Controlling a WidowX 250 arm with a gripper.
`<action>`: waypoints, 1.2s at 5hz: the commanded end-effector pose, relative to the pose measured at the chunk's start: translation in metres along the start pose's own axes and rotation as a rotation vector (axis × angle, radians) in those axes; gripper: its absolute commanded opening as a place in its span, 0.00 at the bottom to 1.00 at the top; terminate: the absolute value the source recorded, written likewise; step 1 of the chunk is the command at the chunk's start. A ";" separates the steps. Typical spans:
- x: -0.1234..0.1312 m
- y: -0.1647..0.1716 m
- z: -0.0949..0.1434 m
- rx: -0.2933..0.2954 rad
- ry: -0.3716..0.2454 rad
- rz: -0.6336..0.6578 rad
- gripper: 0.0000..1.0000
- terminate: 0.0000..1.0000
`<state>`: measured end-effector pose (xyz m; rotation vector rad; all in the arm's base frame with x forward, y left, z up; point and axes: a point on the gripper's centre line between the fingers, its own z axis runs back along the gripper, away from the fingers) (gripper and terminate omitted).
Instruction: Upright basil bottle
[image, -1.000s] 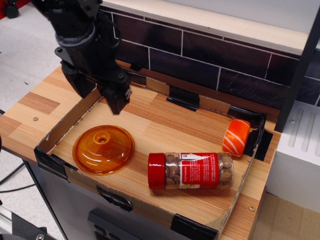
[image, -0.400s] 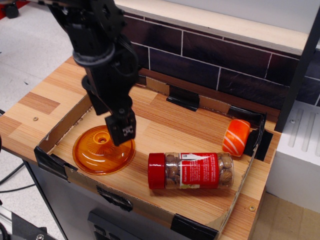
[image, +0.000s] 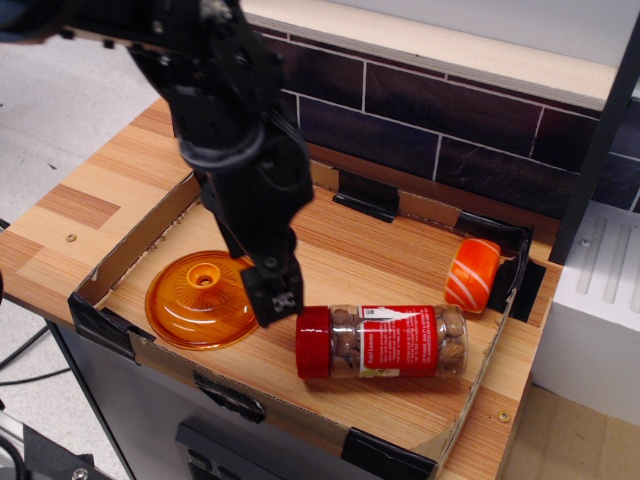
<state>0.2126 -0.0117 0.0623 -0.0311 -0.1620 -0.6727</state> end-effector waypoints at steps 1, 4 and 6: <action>0.015 -0.003 -0.014 0.045 0.002 -0.060 1.00 0.00; 0.004 -0.007 -0.044 0.094 0.043 -0.088 1.00 0.00; 0.008 -0.006 -0.056 0.094 0.057 -0.062 1.00 0.00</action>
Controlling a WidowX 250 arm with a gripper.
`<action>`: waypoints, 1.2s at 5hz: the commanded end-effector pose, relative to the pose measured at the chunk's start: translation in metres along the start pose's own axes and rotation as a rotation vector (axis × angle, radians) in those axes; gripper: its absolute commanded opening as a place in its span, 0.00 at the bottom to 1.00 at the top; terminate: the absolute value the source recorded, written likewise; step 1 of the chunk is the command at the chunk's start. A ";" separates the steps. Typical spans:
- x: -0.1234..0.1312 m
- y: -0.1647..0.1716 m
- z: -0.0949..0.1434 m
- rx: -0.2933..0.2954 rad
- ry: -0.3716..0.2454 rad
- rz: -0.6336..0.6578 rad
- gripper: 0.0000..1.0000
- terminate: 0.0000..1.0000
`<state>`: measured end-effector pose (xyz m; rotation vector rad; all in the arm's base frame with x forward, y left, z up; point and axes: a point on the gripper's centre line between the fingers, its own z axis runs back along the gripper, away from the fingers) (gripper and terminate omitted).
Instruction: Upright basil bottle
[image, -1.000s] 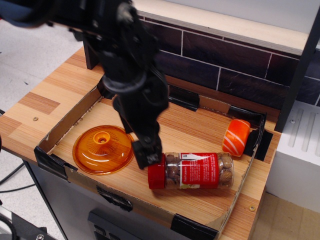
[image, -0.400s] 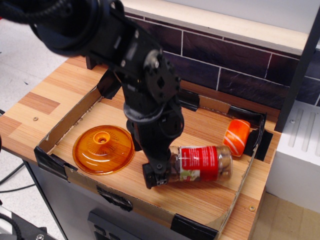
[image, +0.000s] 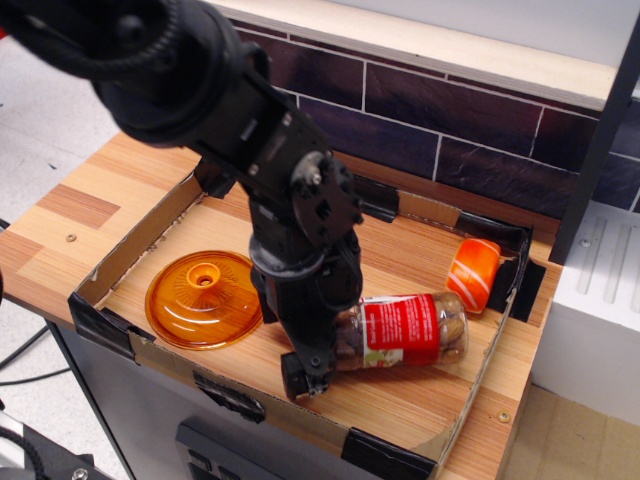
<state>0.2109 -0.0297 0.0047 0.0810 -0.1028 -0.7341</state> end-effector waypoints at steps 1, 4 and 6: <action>0.008 0.012 0.002 0.016 -0.042 0.009 1.00 0.00; 0.000 0.017 0.021 -0.006 -0.063 0.020 0.00 0.00; -0.005 0.035 0.048 0.061 -0.028 0.156 0.00 0.00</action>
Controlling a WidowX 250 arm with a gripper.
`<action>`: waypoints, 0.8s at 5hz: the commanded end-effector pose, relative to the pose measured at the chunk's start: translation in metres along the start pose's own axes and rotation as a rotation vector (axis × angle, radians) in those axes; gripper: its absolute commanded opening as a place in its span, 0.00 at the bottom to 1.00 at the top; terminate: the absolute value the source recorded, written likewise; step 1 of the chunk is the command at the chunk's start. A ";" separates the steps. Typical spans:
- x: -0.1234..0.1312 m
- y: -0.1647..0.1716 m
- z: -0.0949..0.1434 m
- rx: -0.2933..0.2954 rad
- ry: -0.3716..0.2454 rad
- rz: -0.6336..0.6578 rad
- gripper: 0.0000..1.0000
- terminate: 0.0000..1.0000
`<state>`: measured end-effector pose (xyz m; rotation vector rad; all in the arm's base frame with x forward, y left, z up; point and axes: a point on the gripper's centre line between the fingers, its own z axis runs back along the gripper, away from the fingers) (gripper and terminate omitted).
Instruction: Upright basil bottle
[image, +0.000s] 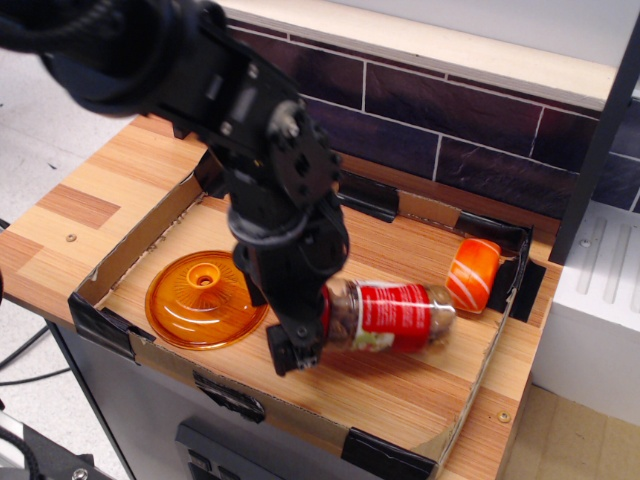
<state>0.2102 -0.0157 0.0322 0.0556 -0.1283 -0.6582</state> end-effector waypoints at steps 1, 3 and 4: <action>0.005 0.024 0.035 0.086 -0.002 0.108 0.00 0.00; 0.012 0.027 0.056 0.089 0.011 0.175 0.00 0.00; 0.018 0.027 0.067 0.071 0.036 0.199 0.00 0.00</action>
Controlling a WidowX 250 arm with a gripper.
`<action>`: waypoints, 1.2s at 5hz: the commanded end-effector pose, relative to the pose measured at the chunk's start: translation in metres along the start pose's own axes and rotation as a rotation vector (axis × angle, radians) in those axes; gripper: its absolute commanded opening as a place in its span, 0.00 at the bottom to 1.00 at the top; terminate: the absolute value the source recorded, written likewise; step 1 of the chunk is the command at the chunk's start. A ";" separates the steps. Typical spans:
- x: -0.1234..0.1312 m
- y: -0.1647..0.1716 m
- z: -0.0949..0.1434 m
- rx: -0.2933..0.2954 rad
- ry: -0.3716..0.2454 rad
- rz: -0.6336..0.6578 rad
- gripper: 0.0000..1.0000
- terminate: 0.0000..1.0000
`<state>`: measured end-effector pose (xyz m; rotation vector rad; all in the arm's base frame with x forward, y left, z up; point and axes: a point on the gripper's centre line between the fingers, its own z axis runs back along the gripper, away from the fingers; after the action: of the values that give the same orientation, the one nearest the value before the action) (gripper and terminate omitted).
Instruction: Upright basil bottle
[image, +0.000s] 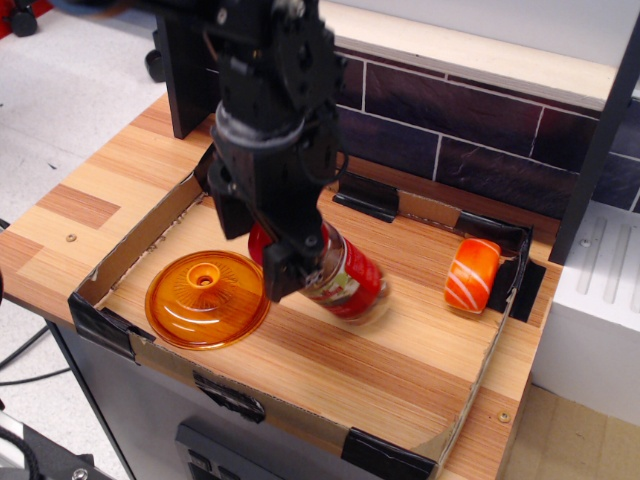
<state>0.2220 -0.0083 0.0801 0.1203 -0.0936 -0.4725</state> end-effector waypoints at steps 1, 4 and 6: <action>0.015 0.007 0.027 -0.014 0.011 0.038 0.00 0.00; 0.019 0.012 0.024 0.007 0.002 0.091 0.00 0.00; 0.024 0.019 0.059 -0.071 0.005 0.146 1.00 0.00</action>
<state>0.2417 -0.0156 0.1294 0.0328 -0.0284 -0.3295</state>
